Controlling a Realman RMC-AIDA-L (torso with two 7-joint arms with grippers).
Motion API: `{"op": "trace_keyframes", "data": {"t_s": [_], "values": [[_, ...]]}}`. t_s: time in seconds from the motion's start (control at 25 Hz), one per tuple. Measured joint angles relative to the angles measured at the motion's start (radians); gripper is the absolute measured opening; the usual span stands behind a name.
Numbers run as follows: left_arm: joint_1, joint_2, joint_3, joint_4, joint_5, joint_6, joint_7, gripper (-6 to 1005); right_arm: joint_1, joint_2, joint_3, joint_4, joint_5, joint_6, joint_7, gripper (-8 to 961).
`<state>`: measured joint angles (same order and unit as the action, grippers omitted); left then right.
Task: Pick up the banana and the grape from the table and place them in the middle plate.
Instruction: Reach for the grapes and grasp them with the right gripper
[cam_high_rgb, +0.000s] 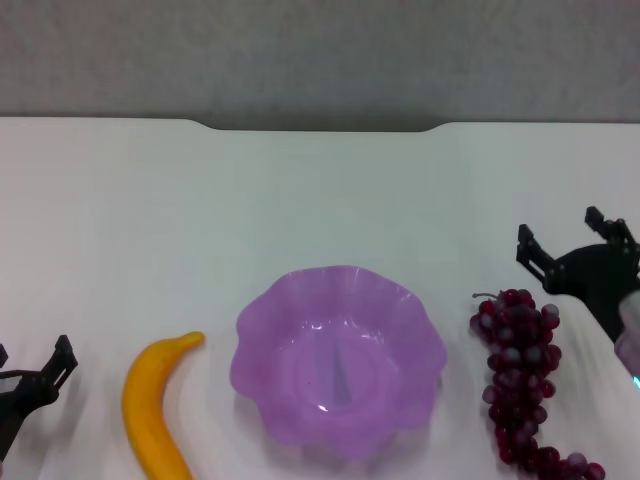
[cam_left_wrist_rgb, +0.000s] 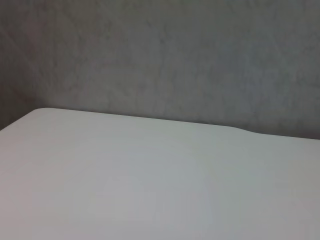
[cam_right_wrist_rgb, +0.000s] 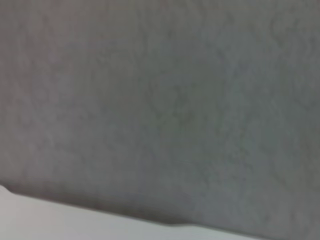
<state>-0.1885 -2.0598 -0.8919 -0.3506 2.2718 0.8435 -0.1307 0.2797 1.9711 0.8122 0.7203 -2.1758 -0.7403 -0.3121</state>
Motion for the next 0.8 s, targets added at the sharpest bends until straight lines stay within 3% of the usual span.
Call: {"op": "trace_keyframes", "data": {"t_s": [0.12, 0.24, 0.28, 0.4, 0.44, 0.56, 0.8], "values": [[0.0, 0.001, -0.002, 0.001, 0.0, -0.001, -0.002, 882, -0.071, -0.001, 0.143, 0.186, 0.0, 0.223, -0.172, 887], [-0.001, 0.001, -0.001, 0.006, -0.008, -0.003, 0.0, 881, -0.121, 0.027, 0.306, 0.352, 0.003, 0.513, -0.3, 887], [-0.003, 0.001, 0.001, 0.007, -0.012, -0.003, 0.001, 881, -0.121, 0.027, 0.306, 0.352, 0.003, 0.513, -0.3, 887], [-0.007, 0.001, 0.002, 0.008, -0.014, -0.004, 0.002, 882, -0.107, 0.032, 0.421, 0.425, 0.009, 0.791, -0.296, 886], [-0.008, 0.001, 0.003, 0.008, -0.014, -0.004, 0.002, 882, -0.107, 0.032, 0.421, 0.425, 0.009, 0.791, -0.296, 886], [-0.008, 0.001, 0.003, 0.008, -0.014, -0.004, 0.003, 882, -0.064, 0.031, 0.514, 0.457, 0.002, 1.034, -0.236, 885], [-0.008, 0.001, 0.004, 0.009, -0.015, -0.005, 0.003, 881, -0.021, 0.028, 0.644, 0.504, -0.013, 1.293, -0.159, 884]]}}
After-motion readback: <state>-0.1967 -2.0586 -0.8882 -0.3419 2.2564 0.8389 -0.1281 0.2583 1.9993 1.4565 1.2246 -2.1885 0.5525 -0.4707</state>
